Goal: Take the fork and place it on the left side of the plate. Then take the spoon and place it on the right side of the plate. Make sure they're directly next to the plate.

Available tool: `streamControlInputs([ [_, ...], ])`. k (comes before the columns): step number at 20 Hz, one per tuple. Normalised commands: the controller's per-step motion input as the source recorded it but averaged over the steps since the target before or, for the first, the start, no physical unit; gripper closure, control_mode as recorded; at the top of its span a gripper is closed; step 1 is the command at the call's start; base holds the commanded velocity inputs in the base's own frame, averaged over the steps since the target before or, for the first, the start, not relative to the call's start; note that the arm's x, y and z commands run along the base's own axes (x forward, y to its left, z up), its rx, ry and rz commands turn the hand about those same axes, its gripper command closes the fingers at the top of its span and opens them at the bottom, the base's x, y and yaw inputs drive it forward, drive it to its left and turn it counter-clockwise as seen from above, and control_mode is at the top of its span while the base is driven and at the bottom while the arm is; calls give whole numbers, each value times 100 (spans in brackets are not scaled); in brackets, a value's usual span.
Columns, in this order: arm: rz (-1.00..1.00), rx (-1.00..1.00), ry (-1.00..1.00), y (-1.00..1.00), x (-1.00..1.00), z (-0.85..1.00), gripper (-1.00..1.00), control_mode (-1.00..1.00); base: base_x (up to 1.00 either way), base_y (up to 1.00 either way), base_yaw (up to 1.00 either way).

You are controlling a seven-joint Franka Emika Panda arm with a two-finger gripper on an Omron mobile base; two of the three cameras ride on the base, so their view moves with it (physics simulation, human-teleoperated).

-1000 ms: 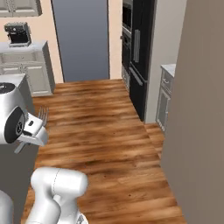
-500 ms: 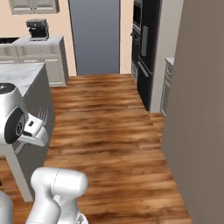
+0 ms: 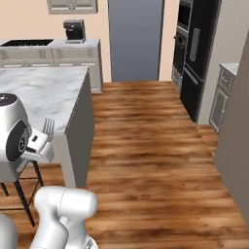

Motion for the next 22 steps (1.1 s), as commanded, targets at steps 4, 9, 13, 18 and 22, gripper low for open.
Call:
streamControlInputs([
  [4,0,0,0,0,0,0,100,100,-53,100,17],
  [9,0,0,0,0,0,0,100,100,-43,100,18],
  [13,0,0,0,0,0,0,100,100,-26,100,17],
  [18,0,0,0,0,0,0,100,100,-8,100,12],
  [22,0,0,0,0,0,0,100,100,-1,100,11],
])
